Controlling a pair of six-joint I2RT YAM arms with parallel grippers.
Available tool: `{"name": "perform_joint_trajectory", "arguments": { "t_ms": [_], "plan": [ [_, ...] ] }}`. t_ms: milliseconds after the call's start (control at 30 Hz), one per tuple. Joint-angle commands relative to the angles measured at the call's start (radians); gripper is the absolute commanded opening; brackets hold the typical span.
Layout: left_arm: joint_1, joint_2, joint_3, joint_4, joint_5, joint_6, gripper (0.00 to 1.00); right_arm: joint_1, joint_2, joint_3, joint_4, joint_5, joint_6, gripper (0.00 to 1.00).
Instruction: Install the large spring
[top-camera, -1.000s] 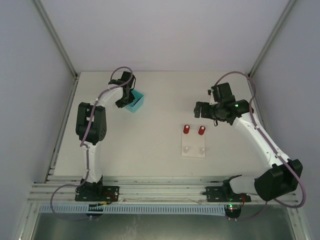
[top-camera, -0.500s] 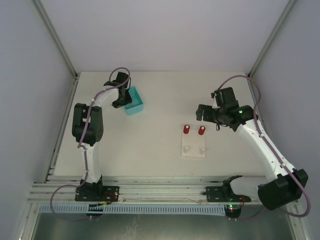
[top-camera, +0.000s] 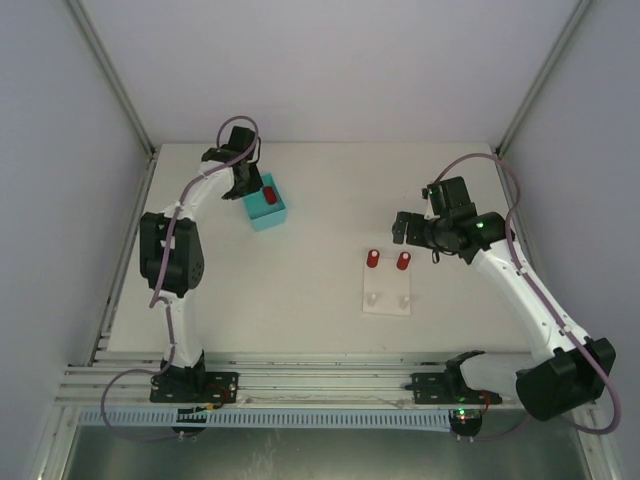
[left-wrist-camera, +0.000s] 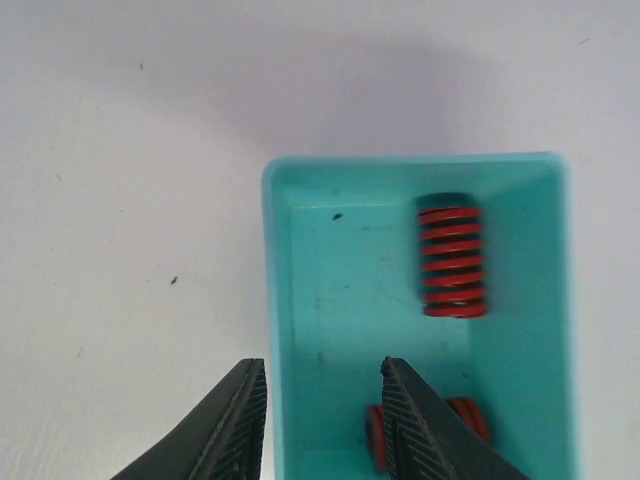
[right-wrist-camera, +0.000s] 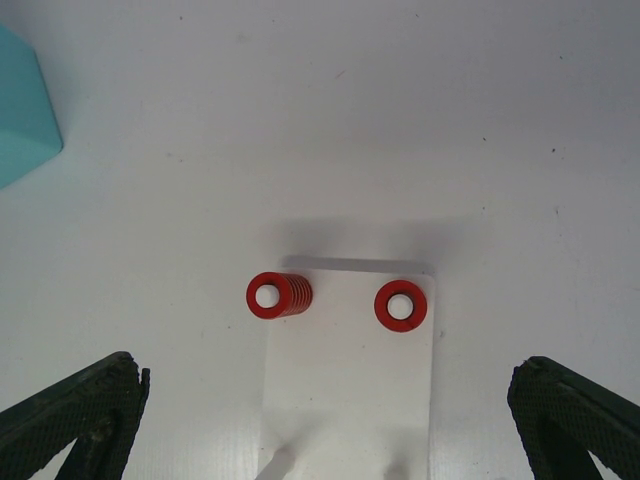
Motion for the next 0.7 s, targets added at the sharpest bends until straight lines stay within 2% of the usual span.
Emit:
{"name": "perform_joint_trajectory", "arguments": {
  "t_ms": [0, 167, 467, 667],
  "plan": [
    [-0.028, -0.08, 0.019, 0.044, 0.025, -0.035, 0.36, 0.005, -0.001, 0.013, -0.016, 0.007, -0.024, 0.99],
    [-0.026, -0.023, 0.002, 0.127, 0.113, -0.05, 0.35, 0.006, 0.002, 0.026, -0.023, 0.006, -0.039, 0.99],
    [-0.026, 0.078, -0.004, 0.276, 0.125, -0.036, 0.32, 0.005, -0.002, 0.054, -0.056, 0.039, -0.069, 0.99],
    [-0.027, 0.159, 0.04, 0.261, 0.139, -0.027, 0.33, 0.005, -0.004, 0.074, -0.086, 0.074, -0.083, 0.99]
  ]
}}
